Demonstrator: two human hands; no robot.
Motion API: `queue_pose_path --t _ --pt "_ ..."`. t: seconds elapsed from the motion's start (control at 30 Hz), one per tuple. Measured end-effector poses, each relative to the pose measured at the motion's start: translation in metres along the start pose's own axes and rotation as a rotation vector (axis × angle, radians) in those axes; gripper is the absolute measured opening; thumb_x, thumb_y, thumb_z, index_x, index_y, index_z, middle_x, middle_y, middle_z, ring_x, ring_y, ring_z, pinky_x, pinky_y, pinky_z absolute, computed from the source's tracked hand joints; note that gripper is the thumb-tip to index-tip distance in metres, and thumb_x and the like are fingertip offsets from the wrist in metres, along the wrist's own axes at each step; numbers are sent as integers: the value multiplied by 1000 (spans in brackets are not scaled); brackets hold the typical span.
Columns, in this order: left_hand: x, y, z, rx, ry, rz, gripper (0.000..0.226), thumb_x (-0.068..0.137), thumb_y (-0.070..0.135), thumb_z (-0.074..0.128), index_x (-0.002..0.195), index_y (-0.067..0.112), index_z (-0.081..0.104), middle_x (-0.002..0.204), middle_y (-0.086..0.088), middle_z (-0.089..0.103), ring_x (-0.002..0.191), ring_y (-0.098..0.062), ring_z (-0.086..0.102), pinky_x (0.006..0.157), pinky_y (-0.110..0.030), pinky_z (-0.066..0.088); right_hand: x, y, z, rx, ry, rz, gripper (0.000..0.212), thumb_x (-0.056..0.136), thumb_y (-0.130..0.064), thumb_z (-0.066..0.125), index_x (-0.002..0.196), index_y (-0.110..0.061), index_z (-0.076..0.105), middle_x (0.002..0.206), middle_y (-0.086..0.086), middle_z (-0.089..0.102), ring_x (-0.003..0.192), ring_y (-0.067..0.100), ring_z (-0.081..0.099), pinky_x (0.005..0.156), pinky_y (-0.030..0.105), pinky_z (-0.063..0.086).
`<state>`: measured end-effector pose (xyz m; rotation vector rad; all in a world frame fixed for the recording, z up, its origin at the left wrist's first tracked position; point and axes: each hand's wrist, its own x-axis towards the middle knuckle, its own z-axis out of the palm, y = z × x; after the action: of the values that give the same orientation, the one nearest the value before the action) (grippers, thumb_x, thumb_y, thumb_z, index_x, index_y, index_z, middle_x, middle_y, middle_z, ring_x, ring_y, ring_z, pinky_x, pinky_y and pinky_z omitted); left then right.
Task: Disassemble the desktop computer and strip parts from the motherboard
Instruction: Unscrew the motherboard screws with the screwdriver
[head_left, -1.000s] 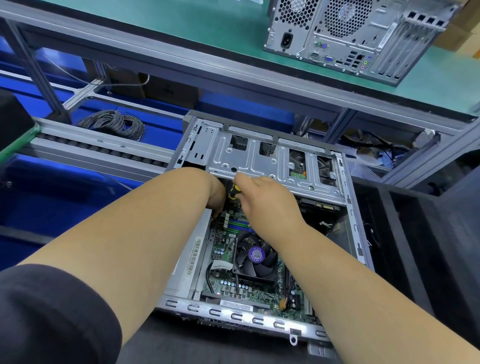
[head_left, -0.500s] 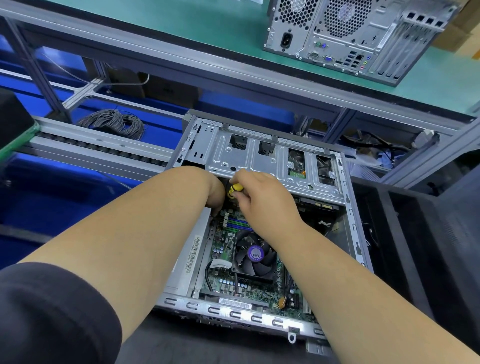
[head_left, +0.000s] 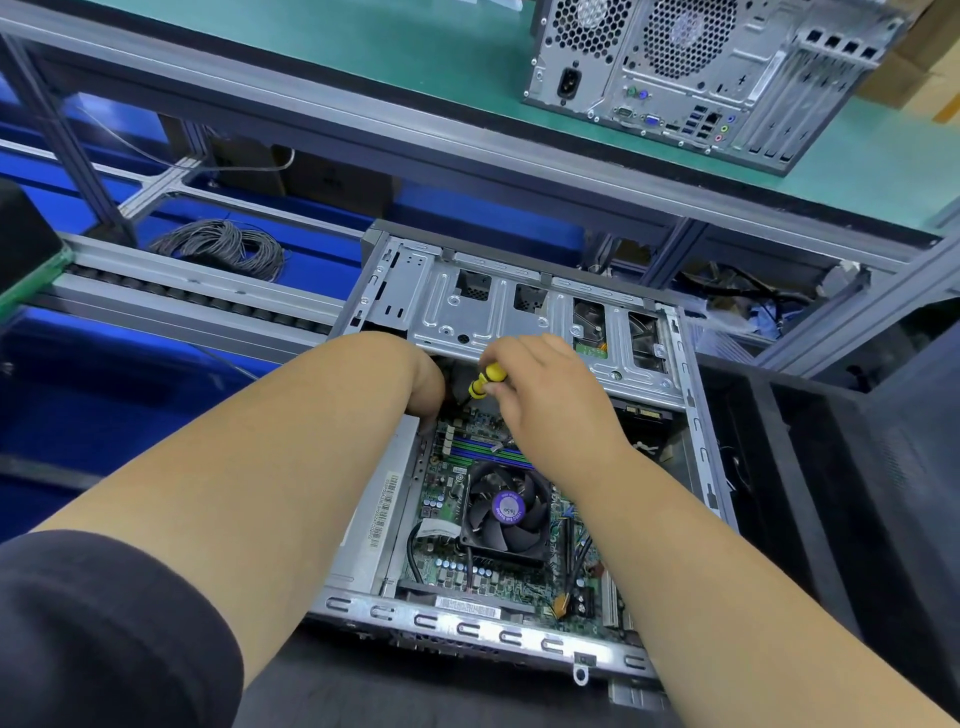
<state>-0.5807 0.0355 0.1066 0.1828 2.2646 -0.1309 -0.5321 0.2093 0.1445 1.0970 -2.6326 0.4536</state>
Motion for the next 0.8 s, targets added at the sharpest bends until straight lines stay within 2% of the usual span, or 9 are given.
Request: queue_pose_path --t 0.1,0.23,0.37,0.47,0.53,0.67,0.8 --pt "1 -2 0 -14 -3 -20 47 86 34 68 126 11 61 116 -8 54 97 -25 51 98 -41 46 -1 1 -1 12 -19 23 12 92 -12 64 103 -8 61 91 5 61 91 27 49 79 37 41" --pt "0 -2 0 -35 -7 -23 43 85 33 68 122 12 62 115 -10 56 104 -28 55 97 -41 46 -1 -1 -2 40 -8 27 13 91 -13 66 102 -8 61 88 4 61 89 27 49 76 37 42" --pt "-3 2 0 12 0 -21 46 87 35 66 126 11 60 102 -5 49 96 -25 51 95 -38 46 -2 -3 -3 75 -10 40 13 91 -14 66 101 -7 62 84 3 59 88 27 48 74 41 44" --pt "-6 5 -1 41 -13 -15 43 88 33 65 124 11 61 101 -5 49 105 -26 55 89 -35 44 -2 -5 -2 109 -25 42 14 92 -15 65 103 -8 61 86 2 58 91 26 48 73 42 45" --pt "-8 5 -2 55 -12 -10 42 89 32 64 125 10 60 104 -5 50 107 -26 54 85 -33 41 -1 -5 -1 115 -27 40 14 92 -15 65 103 -7 61 87 2 58 91 26 48 73 43 46" --pt "-10 6 -3 53 2 -15 45 90 31 64 129 10 58 124 -8 54 98 -21 48 83 -32 39 -1 -6 2 94 -50 31 15 92 -14 65 104 -7 61 87 4 59 90 26 48 74 42 46" --pt "-12 6 -4 36 10 -21 48 89 32 65 130 10 57 130 -9 54 96 -20 47 83 -32 39 -1 -6 3 99 -50 30 14 93 -15 64 104 -8 61 87 3 58 90 26 47 74 42 46"
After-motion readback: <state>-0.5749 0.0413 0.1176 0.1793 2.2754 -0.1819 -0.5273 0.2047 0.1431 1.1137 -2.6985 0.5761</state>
